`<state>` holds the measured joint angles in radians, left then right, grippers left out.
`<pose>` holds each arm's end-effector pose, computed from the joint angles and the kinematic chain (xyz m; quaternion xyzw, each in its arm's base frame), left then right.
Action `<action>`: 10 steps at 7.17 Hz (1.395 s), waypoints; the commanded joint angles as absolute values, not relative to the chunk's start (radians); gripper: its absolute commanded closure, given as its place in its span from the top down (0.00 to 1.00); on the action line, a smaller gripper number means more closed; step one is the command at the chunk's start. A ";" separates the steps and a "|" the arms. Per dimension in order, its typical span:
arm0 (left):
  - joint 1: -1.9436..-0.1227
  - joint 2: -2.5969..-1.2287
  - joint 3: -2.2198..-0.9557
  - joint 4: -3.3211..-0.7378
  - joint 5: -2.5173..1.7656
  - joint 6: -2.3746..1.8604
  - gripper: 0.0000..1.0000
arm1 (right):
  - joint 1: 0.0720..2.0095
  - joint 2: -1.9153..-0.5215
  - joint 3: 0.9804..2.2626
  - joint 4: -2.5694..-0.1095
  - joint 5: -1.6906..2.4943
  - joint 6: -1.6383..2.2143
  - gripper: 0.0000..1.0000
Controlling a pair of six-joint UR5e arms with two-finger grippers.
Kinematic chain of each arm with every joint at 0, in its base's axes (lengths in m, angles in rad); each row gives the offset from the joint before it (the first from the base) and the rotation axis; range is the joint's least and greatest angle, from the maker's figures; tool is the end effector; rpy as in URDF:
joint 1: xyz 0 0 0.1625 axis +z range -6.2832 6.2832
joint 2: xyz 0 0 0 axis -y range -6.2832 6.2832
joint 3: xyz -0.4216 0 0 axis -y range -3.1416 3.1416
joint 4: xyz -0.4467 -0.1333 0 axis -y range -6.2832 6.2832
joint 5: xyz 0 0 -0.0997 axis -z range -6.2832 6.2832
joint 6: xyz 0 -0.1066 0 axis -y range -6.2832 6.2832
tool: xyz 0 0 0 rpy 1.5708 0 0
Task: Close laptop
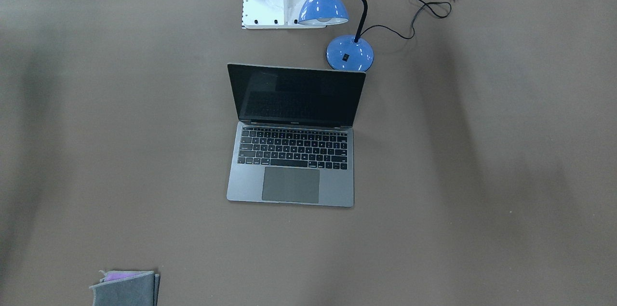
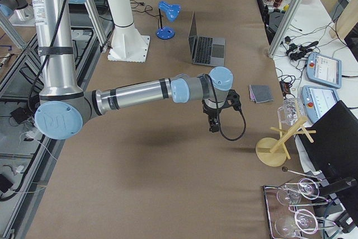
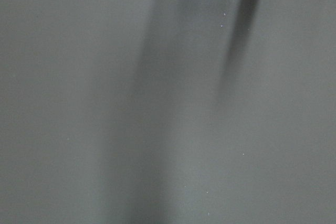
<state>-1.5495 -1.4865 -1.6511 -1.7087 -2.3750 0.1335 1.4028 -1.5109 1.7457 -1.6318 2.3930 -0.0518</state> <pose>-0.0454 -0.5210 0.6444 0.0834 0.3864 0.0971 0.9134 -0.0410 -0.5716 0.5336 0.0563 -0.4021 -0.1346 0.9039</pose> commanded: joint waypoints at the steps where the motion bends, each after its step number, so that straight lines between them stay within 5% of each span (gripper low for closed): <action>1: -1.549 -1.486 -1.655 -1.709 -2.375 0.121 0.96 | 1.399 -1.511 1.747 -1.632 2.402 -0.052 1.00; 10: -1.549 -1.500 -1.660 -1.706 -2.373 0.109 0.98 | 1.356 -1.531 1.891 -1.632 2.370 0.078 0.94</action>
<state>-1.5494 -1.4983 -1.6564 -1.7054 -2.3759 0.1060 1.3811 -1.5290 1.8411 -1.6316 2.3652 0.0362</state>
